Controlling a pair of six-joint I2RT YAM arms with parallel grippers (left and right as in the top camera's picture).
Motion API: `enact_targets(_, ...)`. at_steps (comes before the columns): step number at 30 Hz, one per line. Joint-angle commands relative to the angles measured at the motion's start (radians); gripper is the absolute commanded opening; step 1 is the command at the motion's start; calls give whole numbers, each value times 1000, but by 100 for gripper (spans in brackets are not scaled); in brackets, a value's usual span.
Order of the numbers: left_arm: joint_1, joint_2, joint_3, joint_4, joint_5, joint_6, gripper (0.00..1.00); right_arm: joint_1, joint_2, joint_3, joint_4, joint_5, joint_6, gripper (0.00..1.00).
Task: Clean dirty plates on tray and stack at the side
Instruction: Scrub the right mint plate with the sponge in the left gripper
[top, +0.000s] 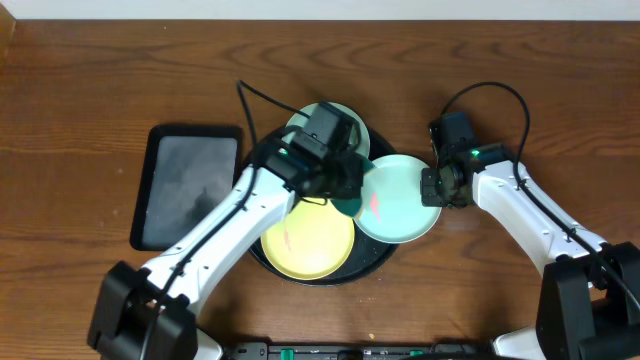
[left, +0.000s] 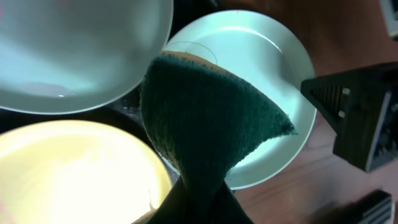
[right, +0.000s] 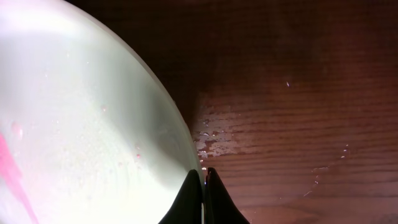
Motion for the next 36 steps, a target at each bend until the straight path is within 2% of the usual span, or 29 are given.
enact_targets(1,-26,39,2,20,-44,-112,7,6,-17,-2,-1,13,14,1)
enact_targets(6,-33,74,2,46,-33,-126,7,6,-17,-2,-2,14,14,1)
enact_targets(14,-50,143,2,181,-39,-126,7,6,-17,-2,-2,14,14,1)
enact_targets(18,-67,175,2,181,-110,-126,7,6,-17,-2,-3,14,14,1)
enact_targets(25,-78,212,1,182,-147,-126,7,6,-17,-2,-3,14,14,1)
enact_targets(36,-87,315,1,232,-152,-126,7,6,-17,-2,-3,14,14,1)
